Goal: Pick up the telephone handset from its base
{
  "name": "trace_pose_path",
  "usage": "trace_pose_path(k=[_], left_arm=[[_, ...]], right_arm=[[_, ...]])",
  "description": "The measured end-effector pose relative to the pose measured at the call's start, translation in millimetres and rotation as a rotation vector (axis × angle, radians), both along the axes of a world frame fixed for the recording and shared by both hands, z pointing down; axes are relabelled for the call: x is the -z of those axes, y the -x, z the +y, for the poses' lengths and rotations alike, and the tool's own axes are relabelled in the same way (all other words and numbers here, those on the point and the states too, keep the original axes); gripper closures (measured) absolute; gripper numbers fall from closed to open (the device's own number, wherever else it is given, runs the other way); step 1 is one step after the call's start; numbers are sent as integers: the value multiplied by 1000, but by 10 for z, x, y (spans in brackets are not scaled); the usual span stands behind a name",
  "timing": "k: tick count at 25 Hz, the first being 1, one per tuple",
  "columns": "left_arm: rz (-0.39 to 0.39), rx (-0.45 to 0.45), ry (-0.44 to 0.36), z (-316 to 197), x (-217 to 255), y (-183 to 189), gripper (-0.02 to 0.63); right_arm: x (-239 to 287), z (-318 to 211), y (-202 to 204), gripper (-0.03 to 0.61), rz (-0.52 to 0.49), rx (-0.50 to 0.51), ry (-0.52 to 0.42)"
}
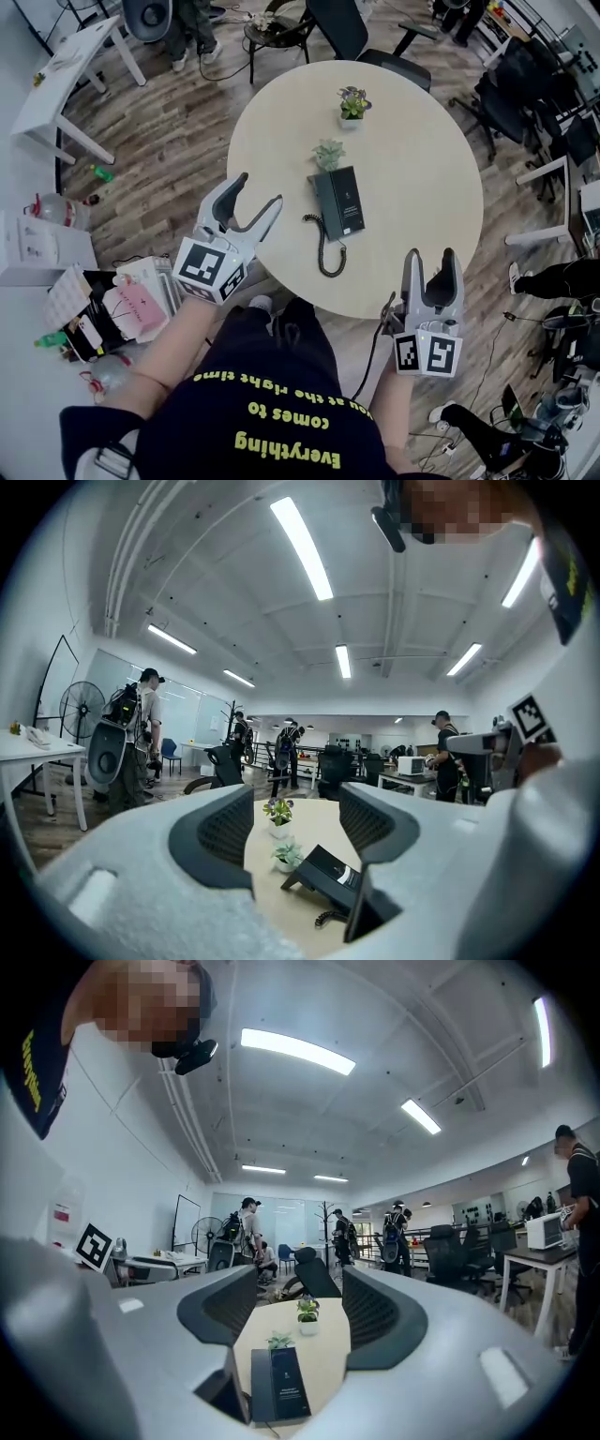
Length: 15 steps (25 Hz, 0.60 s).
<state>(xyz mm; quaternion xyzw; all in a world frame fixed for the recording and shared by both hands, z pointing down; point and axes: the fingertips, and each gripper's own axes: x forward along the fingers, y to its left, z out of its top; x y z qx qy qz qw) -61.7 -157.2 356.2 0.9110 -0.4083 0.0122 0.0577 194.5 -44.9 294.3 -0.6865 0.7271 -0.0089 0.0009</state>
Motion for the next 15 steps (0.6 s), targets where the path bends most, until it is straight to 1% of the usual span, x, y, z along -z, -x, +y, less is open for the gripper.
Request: trace_pose_path(k=[7, 11, 15], left_arm=[[7, 69, 28, -269, -88, -547, 330], [0, 91, 68, -369, -236, -702, 330], [-19, 97, 117, -471, -441, -798, 330]], right_arm=[[99, -553, -582, 302, 12, 110, -29], [-22, -766, -702, 302, -13, 154, -3], [-180, -903, -760, 302, -40, 172, 33]])
